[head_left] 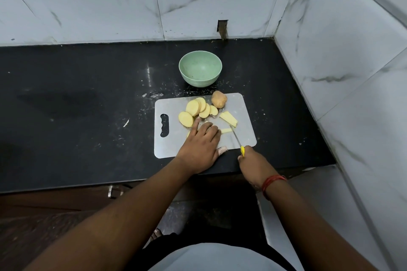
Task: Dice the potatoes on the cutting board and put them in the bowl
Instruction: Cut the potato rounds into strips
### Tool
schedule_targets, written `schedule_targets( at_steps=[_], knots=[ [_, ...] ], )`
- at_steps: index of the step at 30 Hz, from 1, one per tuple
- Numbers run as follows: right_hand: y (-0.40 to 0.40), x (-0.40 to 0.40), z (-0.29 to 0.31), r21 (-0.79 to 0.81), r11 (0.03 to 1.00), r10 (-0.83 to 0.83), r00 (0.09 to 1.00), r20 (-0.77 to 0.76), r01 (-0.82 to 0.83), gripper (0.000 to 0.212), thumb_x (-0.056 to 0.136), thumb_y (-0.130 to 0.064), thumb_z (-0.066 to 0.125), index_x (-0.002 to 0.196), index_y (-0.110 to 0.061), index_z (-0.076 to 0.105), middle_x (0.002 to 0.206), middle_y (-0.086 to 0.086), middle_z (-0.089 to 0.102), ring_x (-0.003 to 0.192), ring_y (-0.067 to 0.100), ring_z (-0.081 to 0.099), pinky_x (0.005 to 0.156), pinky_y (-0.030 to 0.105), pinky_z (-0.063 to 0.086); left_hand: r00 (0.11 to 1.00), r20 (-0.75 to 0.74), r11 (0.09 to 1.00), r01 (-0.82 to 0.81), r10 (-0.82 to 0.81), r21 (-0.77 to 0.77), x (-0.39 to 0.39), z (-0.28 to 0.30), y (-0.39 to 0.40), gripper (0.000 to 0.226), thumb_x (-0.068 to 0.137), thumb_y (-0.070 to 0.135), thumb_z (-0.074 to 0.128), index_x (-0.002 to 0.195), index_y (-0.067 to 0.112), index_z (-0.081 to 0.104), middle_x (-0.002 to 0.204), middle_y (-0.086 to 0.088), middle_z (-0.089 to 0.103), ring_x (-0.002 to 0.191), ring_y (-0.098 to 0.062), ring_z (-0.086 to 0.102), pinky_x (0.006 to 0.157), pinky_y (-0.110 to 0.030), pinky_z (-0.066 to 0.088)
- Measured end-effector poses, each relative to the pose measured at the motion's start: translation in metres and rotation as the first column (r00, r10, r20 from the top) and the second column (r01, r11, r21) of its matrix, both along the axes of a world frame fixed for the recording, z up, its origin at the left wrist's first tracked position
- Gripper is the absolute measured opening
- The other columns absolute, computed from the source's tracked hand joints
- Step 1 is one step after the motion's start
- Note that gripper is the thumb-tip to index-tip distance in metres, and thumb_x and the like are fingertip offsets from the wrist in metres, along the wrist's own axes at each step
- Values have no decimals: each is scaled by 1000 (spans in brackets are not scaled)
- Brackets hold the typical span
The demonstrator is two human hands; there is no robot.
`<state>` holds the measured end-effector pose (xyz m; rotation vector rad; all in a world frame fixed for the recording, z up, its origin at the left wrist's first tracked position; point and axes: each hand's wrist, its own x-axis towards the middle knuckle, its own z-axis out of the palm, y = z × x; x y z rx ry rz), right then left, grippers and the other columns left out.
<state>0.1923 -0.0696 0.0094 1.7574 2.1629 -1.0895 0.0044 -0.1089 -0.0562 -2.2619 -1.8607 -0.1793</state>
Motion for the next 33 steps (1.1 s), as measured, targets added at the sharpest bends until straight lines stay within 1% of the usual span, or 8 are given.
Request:
schedule_targets(
  at_steps=[6, 10, 12, 18, 20, 23, 29, 33],
  knots=[
    [2, -7, 1, -54, 998, -12, 1000, 20, 14, 12, 102, -22, 36, 103, -10, 41, 84, 7, 50, 70, 18, 51, 54, 28, 36, 1000, -5, 1000, 10, -10, -9, -1, -6, -2, 62, 106, 51, 34, 140, 4, 54, 128, -11, 56, 129, -33, 46, 122, -61, 16],
    [-4, -2, -2, -42, 999, 12, 998, 61, -10, 15, 102, -22, 37, 107, -8, 42, 93, 10, 54, 77, 20, 53, 67, 31, 39, 1000, 13, 1000, -1, 1, 7, 0, -8, -2, 63, 106, 51, 33, 141, 3, 54, 129, -11, 56, 129, -33, 47, 121, -61, 18],
    [-8, 2, -3, -32, 999, 24, 998, 63, -22, 14, 102, -22, 38, 104, -8, 42, 95, 11, 56, 77, 20, 52, 69, 32, 39, 1000, 21, 1000, -4, 3, 13, 0, -9, -2, 63, 106, 51, 31, 141, 4, 54, 130, -10, 56, 129, -33, 46, 121, -60, 18],
    [-7, -6, 6, 16, 1000, 14, 1000, 23, -15, 11, 102, -20, 37, 105, -10, 42, 92, 9, 55, 74, 15, 52, 60, 32, 37, 999, 38, 1000, -5, 5, 6, -1, -12, -3, 64, 106, 50, 27, 145, 4, 50, 135, -10, 54, 132, -32, 45, 122, -59, 16],
    [-3, -12, 4, 0, 1000, 27, 999, 47, -27, 8, 101, -18, 38, 102, -10, 41, 88, 8, 53, 70, 15, 50, 57, 31, 36, 999, 42, 1000, -5, 5, 4, -1, -12, -3, 68, 107, 51, 20, 145, 4, 50, 134, -10, 54, 132, -32, 45, 122, -59, 16],
    [0, -16, 3, -35, 999, 32, 997, 65, -30, 7, 100, -16, 38, 103, -11, 41, 85, 5, 51, 71, 16, 51, 53, 29, 34, 999, 44, 1000, -6, 5, 3, -1, -13, -3, 67, 107, 51, 22, 145, 4, 50, 134, -10, 54, 132, -32, 45, 122, -59, 17],
    [-9, -1, -4, -40, 999, 30, 997, 72, -28, 10, 102, -20, 40, 101, -10, 40, 82, 5, 50, 73, 18, 51, 67, 30, 37, 999, 46, 1000, -14, 14, 6, -1, -13, -3, 66, 106, 50, 25, 145, 4, 51, 134, -10, 55, 132, -32, 45, 122, -59, 19],
    [-12, -6, 2, -1, 1000, 6, 1000, -6, -6, 13, 102, -22, 38, 104, -10, 42, 85, 6, 52, 70, 15, 52, 54, 30, 34, 996, 92, 1000, -13, 11, 20, -1, -14, -4, 66, 106, 50, 27, 145, 3, 51, 136, -11, 55, 133, -32, 46, 123, -57, 18]
  ],
)
